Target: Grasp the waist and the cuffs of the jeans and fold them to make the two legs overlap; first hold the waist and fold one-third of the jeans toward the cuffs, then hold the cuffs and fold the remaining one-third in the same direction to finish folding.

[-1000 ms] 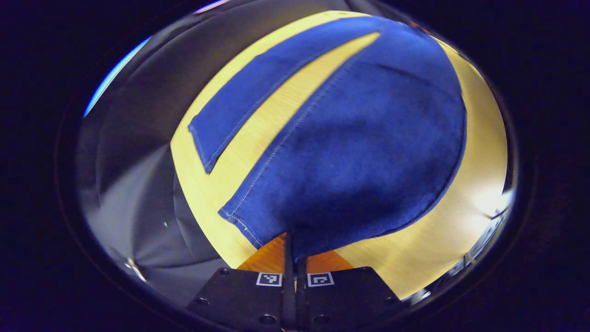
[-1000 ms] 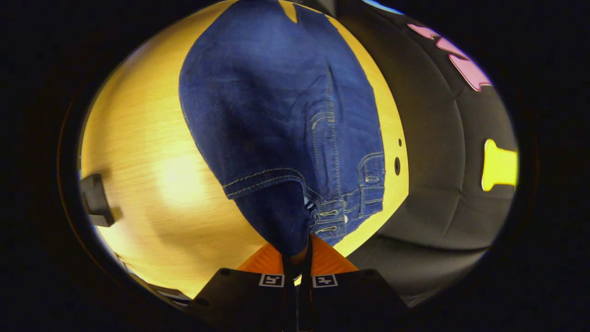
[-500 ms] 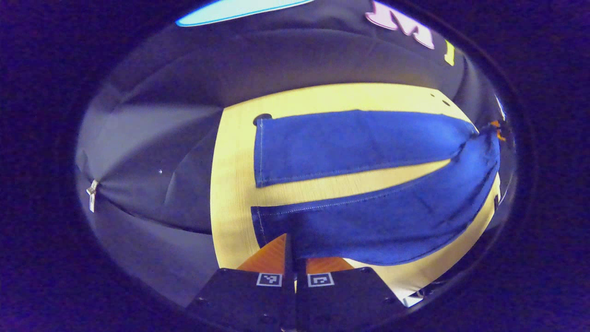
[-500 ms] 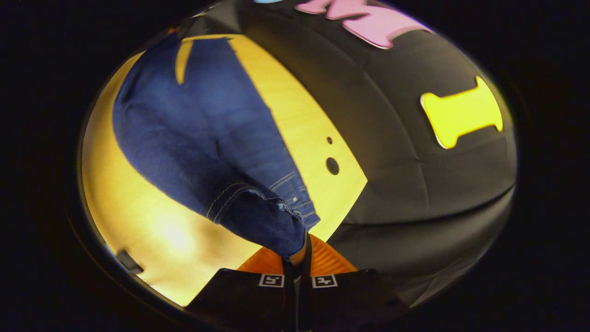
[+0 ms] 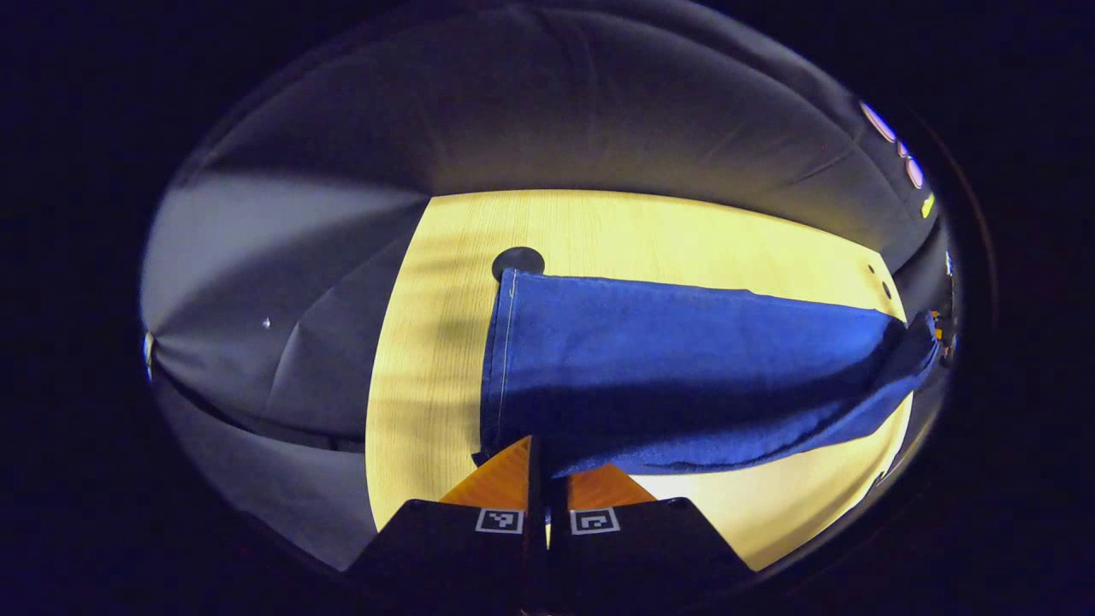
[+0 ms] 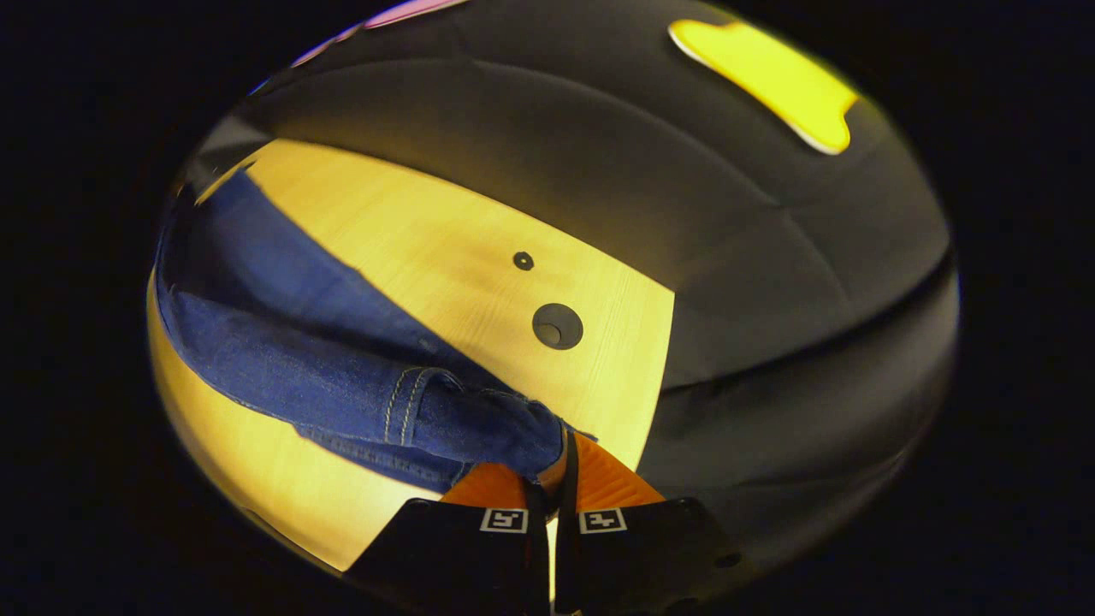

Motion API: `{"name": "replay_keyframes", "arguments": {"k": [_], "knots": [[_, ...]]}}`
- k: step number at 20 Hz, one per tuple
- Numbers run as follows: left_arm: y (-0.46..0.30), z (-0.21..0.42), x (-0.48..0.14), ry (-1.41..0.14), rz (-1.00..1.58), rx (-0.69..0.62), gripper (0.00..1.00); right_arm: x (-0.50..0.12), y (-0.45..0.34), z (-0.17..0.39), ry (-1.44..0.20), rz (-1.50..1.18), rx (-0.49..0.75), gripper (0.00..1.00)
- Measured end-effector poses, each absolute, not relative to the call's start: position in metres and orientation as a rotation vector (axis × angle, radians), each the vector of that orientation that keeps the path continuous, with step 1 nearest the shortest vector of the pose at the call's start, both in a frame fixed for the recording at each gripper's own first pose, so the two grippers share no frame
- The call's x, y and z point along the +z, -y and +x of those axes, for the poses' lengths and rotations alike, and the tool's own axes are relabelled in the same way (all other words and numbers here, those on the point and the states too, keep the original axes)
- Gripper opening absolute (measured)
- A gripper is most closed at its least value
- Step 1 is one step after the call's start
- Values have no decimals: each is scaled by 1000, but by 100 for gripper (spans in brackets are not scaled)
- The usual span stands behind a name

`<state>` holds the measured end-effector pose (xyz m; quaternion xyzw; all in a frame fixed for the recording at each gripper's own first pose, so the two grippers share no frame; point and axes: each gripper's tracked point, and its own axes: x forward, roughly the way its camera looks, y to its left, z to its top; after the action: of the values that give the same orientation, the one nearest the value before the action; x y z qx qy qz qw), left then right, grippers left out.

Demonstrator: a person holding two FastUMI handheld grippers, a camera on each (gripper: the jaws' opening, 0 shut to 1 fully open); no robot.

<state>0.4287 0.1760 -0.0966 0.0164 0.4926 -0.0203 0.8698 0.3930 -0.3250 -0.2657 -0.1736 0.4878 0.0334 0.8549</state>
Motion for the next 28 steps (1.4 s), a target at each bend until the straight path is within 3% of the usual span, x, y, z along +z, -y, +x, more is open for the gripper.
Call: {"name": "replay_keyframes", "arguments": {"k": [1,4,5,6,8,9,10,14,19,22,28], "knots": [[-178,434,-93,-1029,62,-30,6,-268,322,394,-1044,-329,54,2],[-171,433,-71,-1013,96,16,14,-258,329,391,-1063,-316,18,15],[-162,436,-65,-986,71,7,16,-249,329,389,-1046,-304,9,27],[-155,435,-49,-946,52,6,36,-245,327,389,-1030,-283,-11,39],[-151,433,-21,-860,19,27,75,-232,322,389,-969,-196,-22,77],[-152,435,-13,-809,7,30,95,-221,320,387,-934,-154,-34,84],[-150,433,3,-759,5,45,100,-209,317,384,-893,-115,-52,89],[-136,399,75,-563,61,75,99,-169,303,361,-745,19,-98,100],[-87,341,149,-342,74,38,99,-164,310,319,-653,95,-234,99],[-42,301,171,-290,30,-1,98,-199,309,300,-699,277,-277,99],[19,253,187,-240,20,-50,98,-242,352,304,-703,394,-432,99]]}}
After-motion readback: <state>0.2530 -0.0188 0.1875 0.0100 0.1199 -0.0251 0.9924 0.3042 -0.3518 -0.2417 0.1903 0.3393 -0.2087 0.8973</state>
